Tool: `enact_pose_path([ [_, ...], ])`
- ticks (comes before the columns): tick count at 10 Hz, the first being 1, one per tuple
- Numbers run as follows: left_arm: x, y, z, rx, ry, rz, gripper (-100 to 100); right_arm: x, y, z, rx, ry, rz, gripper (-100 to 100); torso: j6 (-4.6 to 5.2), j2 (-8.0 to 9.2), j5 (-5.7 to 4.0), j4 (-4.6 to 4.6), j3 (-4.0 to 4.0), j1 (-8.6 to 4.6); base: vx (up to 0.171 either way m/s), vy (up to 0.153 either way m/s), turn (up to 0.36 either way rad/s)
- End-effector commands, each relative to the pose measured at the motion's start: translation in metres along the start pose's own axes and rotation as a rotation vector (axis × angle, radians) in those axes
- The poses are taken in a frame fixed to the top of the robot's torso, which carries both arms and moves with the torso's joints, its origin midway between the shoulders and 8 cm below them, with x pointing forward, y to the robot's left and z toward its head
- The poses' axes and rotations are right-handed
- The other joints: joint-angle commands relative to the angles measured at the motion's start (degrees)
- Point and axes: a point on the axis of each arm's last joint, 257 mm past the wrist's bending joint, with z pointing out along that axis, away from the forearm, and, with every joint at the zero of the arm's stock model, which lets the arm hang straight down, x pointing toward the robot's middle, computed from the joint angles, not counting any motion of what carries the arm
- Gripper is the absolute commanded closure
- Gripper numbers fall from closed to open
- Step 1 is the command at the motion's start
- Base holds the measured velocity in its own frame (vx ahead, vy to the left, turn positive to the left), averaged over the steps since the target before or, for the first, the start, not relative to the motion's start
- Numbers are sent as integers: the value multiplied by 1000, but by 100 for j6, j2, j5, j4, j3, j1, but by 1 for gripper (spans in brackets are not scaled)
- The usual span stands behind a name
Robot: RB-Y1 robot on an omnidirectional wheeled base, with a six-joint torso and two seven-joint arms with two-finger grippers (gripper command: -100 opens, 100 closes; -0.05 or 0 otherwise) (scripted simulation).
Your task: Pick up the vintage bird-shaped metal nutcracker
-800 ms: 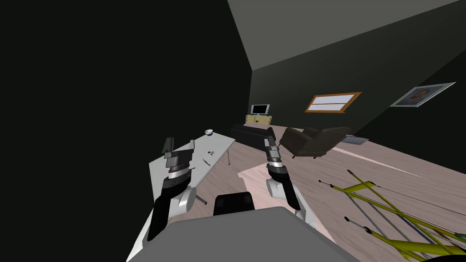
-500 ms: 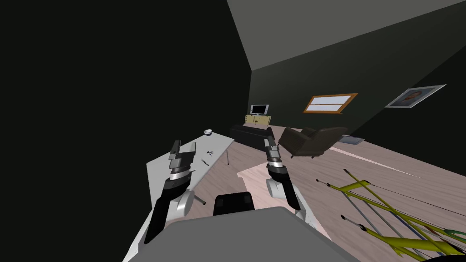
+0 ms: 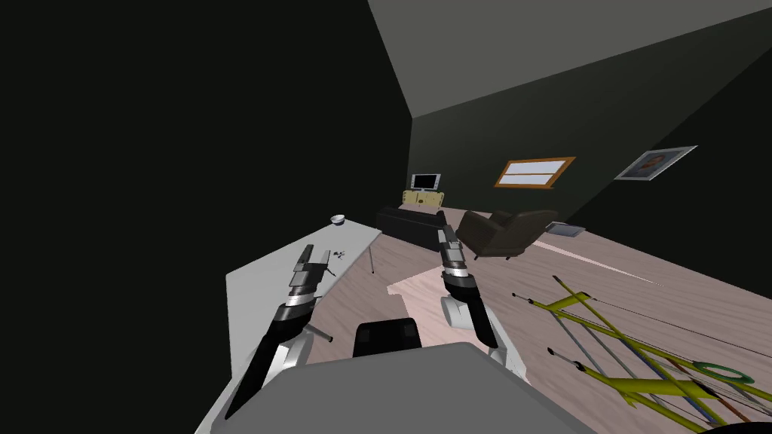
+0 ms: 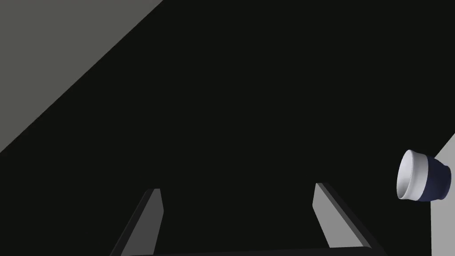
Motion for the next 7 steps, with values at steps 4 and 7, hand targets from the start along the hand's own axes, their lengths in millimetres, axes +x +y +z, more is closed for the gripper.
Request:
enact_pose_path([
  [4, -17, 54, -37, -165, 6, -10, -100, 0, 0, 0, 0, 0, 0, 0, 0, -1, 4, 0, 0, 21, 3, -98, -45],
  [7, -42, 110, -92, -364, -4, -17, -100, 0, 0, 0, 0, 0, 0, 0, -1, 2, 1, 1, 1, 6, 9, -128, -77],
])
